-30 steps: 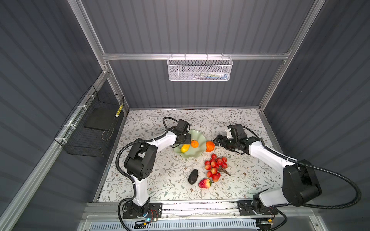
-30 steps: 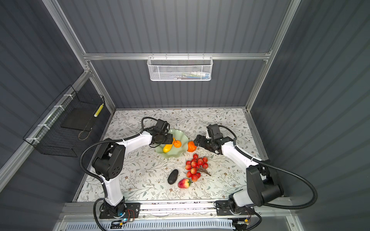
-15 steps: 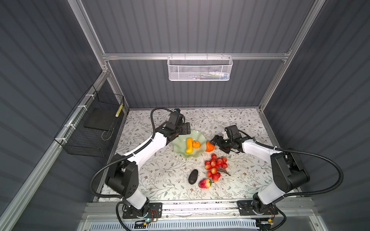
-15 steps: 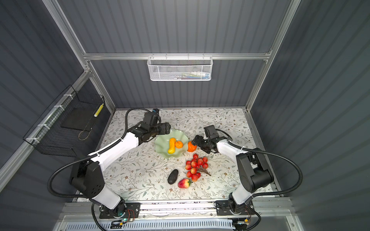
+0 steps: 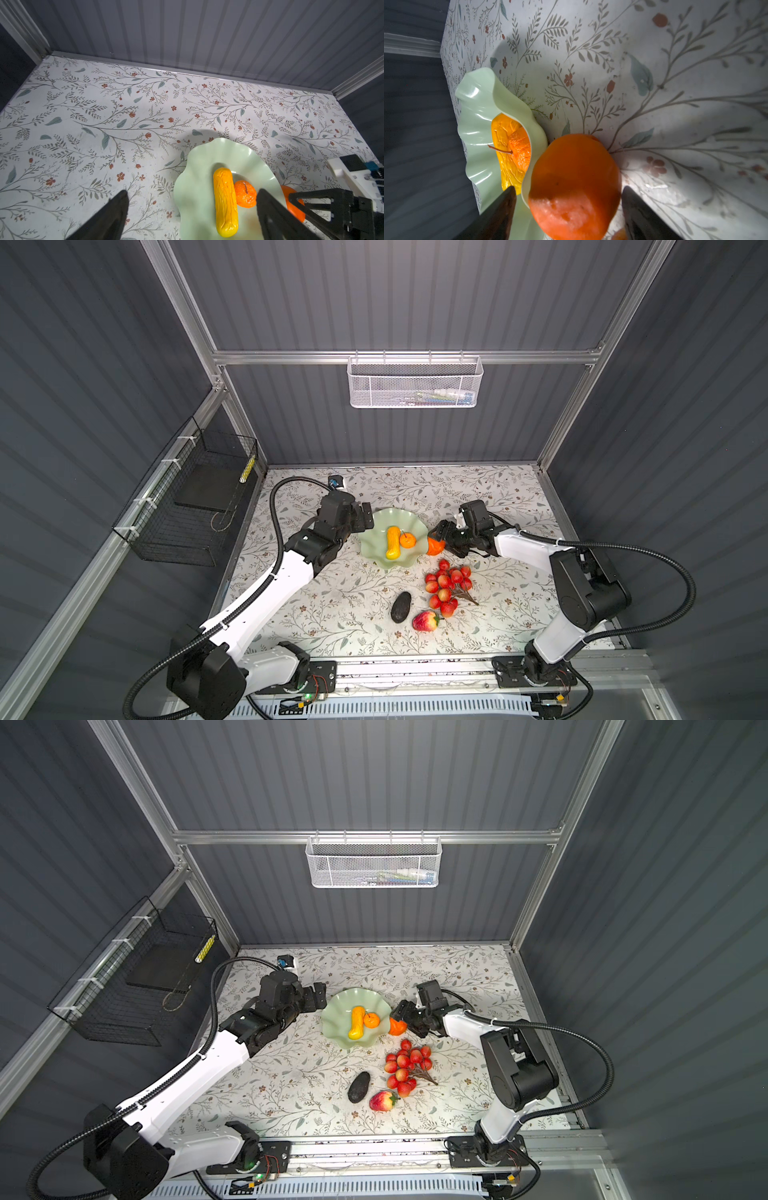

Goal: Place and organize the fake fruits in the fruit bowl
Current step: 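Grasp the large orange persimmon beside the bowl with the right gripper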

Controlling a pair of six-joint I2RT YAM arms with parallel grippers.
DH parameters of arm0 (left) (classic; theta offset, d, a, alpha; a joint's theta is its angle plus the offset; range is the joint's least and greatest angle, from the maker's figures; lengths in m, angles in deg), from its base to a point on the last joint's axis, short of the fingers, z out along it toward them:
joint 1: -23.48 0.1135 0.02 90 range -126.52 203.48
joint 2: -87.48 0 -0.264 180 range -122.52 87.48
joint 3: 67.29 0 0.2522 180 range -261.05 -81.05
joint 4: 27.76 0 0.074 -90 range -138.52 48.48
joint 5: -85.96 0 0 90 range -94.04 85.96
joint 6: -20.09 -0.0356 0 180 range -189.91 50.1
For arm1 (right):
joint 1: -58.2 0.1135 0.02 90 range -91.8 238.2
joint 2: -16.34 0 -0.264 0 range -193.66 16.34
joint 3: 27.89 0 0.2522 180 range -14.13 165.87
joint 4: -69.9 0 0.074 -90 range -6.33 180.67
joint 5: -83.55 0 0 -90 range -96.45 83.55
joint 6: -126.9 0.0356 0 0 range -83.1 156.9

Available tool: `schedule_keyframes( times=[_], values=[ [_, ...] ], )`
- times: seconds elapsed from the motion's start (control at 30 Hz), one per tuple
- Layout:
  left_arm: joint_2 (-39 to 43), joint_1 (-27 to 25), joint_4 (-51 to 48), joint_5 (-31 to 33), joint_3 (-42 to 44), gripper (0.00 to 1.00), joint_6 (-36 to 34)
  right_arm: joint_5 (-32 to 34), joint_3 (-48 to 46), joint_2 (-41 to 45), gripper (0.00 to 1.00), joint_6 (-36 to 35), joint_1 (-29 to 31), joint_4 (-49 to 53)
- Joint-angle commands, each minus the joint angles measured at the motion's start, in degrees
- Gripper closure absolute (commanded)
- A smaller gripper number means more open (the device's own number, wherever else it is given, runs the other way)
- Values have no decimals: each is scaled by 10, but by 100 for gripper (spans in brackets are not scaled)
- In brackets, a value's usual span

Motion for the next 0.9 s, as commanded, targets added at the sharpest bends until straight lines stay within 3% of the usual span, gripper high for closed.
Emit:
schedule_keyframes(
  times=[0.0,0.4,0.57,0.7,0.87],
  values=[
    [19,4,-25,29,11,3,8,-5,14,-19,29,11,5,-10],
    [25,5,-25,30,15,1,11,8,8,-31,47,13,7,-14],
    [24,4,-25,30,17,1,10,48,-1,-7,58,1,7,2],
    [20,4,-24,30,21,0,13,82,-6,31,56,-32,7,41],
    [14,4,-17,26,24,0,15,86,7,51,45,-68,13,69]
  ],
)
